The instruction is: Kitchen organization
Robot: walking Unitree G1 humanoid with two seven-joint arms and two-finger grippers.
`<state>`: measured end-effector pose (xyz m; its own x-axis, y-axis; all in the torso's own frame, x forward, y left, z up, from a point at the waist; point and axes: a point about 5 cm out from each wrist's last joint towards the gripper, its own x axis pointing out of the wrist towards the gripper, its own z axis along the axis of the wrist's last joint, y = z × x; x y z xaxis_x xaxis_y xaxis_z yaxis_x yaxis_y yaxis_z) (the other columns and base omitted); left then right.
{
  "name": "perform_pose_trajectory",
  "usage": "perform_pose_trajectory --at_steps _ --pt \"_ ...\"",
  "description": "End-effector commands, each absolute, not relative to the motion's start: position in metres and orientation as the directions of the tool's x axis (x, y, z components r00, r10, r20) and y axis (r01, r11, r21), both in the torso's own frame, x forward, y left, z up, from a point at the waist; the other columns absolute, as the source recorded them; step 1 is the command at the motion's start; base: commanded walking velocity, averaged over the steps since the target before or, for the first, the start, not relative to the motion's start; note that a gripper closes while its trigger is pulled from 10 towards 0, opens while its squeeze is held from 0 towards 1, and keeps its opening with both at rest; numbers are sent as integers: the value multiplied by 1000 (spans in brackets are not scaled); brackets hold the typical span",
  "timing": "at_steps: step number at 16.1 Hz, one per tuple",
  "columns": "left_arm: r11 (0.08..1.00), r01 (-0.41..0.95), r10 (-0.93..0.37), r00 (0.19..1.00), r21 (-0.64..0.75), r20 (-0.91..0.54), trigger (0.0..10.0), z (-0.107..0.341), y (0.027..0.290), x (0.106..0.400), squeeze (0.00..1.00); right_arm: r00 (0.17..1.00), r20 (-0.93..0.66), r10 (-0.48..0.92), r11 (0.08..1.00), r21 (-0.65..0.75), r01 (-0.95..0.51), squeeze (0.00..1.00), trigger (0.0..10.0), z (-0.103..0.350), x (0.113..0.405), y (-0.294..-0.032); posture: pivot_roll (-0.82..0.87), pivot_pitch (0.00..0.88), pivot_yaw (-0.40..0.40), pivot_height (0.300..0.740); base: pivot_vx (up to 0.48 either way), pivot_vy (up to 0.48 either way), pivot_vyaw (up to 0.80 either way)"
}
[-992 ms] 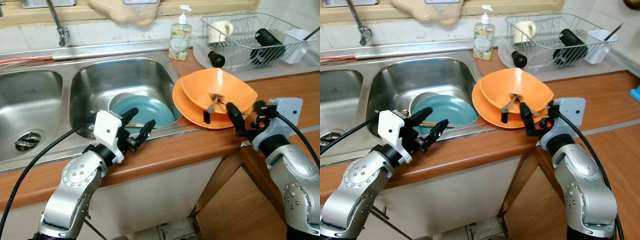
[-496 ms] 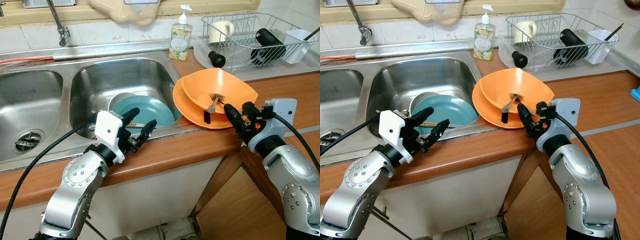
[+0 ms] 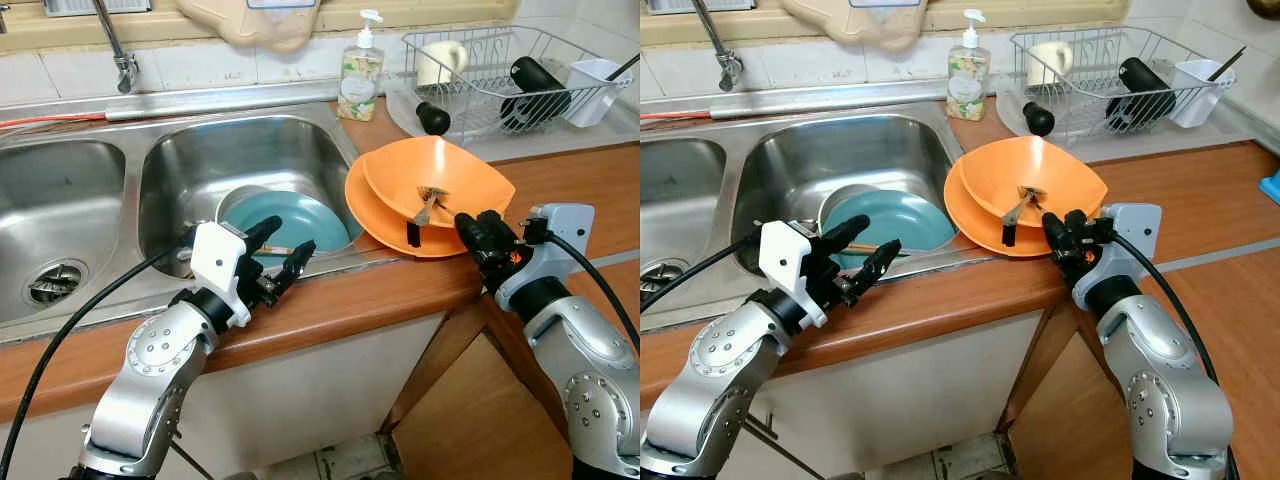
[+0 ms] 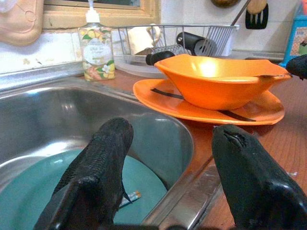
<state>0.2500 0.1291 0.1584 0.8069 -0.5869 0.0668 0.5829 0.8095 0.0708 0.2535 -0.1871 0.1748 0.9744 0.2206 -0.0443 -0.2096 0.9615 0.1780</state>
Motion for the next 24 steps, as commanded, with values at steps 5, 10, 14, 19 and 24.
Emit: perform_pose_trajectory --at_steps 5,10,14,19,24 --pt "793 604 -609 790 82 77 10000 162 124 250 0 976 -28 215 964 166 -207 0 0 180 251 -189 -45 0 8 740 0 0 0" --pt "793 604 -609 789 85 77 10000 163 124 251 0 974 -43 220 972 91 -216 0 0 189 254 -194 -47 0 8 740 0 0 0" --pt "789 607 -613 786 89 75 10000 163 124 251 0 960 -88 266 962 -37 -270 0 0 203 255 -202 -49 0 9 740 0 0 0" --pt "788 608 -615 785 93 73 10000 164 124 252 0 953 -110 283 952 -94 -293 0 0 217 257 -209 -51 0 10 740 0 0 0" --pt "786 611 -617 784 98 65 10000 162 124 252 0 927 -169 336 928 -111 -357 0 0 211 253 -204 -51 0 14 740 0 0 0"
